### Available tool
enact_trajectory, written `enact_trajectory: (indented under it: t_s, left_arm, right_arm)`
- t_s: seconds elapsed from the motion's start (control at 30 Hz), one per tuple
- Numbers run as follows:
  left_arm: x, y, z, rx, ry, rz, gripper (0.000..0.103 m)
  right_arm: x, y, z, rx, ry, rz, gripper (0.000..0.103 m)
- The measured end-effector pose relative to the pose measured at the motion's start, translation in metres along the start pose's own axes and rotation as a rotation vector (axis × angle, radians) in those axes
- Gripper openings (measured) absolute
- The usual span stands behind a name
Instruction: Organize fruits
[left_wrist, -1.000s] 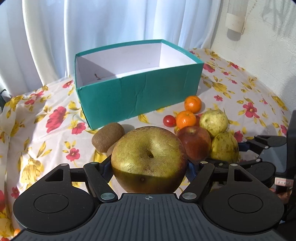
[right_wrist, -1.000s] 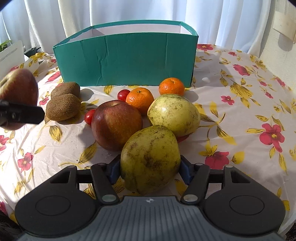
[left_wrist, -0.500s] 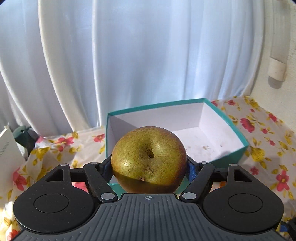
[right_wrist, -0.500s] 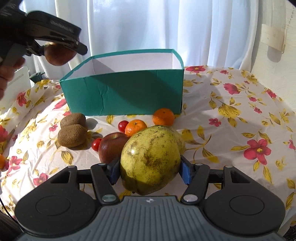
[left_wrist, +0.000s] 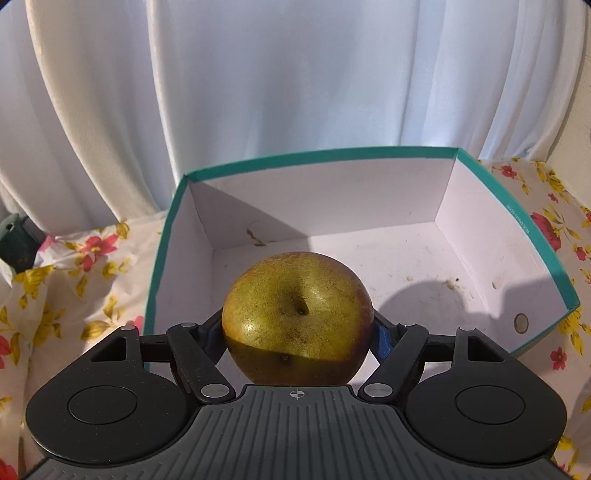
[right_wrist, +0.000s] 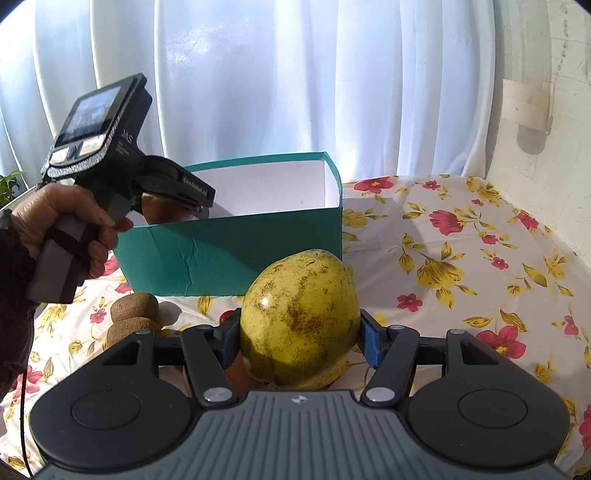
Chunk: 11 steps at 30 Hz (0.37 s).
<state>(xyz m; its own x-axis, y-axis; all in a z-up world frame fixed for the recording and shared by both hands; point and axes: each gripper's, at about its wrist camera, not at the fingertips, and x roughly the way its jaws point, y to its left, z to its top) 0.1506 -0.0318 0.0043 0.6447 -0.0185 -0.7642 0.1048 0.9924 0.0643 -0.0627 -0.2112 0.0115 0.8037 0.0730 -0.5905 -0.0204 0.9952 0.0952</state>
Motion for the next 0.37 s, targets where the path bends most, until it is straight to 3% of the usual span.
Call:
enact_trajectory:
  t_s: [0.37]
  left_arm:
    - [0.043, 0.003, -0.006, -0.066, 0.131, -0.016, 0.078]
  right_arm:
    - [0.006, 0.001, 0.019, -0.018, -0.048, -0.001, 0.062]
